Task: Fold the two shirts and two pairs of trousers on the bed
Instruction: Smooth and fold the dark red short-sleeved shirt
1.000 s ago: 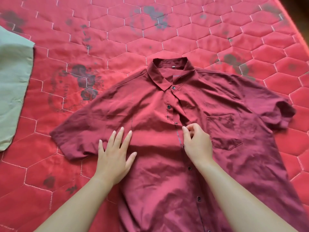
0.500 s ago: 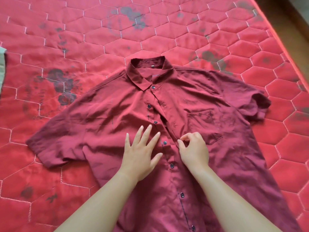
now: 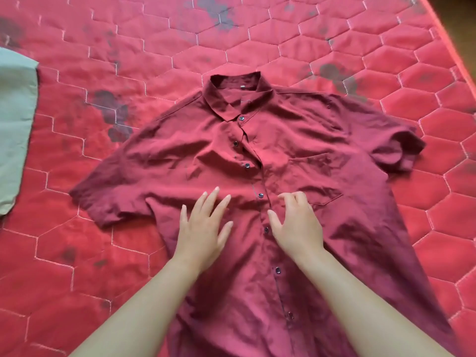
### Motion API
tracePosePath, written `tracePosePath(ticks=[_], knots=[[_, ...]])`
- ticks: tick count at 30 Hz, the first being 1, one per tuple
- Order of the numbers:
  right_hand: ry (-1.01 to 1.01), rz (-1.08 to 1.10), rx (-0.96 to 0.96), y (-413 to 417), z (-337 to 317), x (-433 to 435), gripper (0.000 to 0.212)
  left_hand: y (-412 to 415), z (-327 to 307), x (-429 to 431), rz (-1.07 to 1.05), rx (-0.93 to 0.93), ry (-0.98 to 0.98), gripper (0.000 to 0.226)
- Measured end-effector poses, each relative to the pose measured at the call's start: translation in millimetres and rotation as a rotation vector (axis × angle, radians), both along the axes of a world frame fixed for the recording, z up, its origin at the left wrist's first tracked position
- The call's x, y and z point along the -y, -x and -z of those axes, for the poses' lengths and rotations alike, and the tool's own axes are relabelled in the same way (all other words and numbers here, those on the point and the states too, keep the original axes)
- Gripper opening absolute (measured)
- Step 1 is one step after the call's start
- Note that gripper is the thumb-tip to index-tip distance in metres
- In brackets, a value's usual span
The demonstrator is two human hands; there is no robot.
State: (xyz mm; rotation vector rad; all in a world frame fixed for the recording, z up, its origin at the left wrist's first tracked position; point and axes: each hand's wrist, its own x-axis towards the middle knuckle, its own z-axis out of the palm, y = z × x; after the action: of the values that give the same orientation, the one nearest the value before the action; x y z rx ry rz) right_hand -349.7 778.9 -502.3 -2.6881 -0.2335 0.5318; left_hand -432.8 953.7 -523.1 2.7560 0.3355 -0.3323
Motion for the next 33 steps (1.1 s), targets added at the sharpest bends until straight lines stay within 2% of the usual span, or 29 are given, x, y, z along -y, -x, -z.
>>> tracePosePath(ticks=[2, 4, 8, 13, 17, 21, 24, 29, 33], knots=[[-0.083, -0.076, 0.061, 27.4, -8.5, 1.3, 0.033, 41.5, -12.2, -6.3, -0.119, 0.003, 0.033, 0.055], [-0.124, -0.215, 0.009, 62.0, -12.6, 1.6, 0.033, 81.2, -22.6, -8.1, -0.19, -0.029, 0.047, 0.053], [-0.082, -0.433, -0.102, 125.7, -5.8, -2.4, 0.036, 141.8, -32.2, 1.2, -0.384, -0.111, 0.088, 0.054], [-0.037, -0.543, -0.03, 167.8, 17.4, -9.7, 0.051, 189.6, -17.1, 23.1, -0.588, -0.135, 0.205, 0.053], [0.073, -0.662, 0.004, 183.5, 34.8, -0.1, 0.058, 219.6, -6.2, 41.4, -0.667, -0.08, 0.283, 0.038], [0.004, -0.604, 0.016, 204.8, 28.1, 15.3, 0.058, 251.2, -6.5, 50.9, -0.774, -0.017, 0.287, 0.032], [-0.041, -0.565, 0.03, 228.6, 19.8, 30.1, 0.058, 275.6, -10.6, 54.9, -0.787, -0.05, 0.405, 0.034], [0.105, -0.533, -0.045, 265.5, 21.0, 55.5, 0.059, 315.0, -14.9, 70.1, -0.645, -0.173, 0.573, 0.049], [0.189, -0.496, -0.026, 276.3, 24.4, 65.0, 0.061, 330.4, -20.5, 77.3, -0.652, -0.036, 0.549, 0.023]])
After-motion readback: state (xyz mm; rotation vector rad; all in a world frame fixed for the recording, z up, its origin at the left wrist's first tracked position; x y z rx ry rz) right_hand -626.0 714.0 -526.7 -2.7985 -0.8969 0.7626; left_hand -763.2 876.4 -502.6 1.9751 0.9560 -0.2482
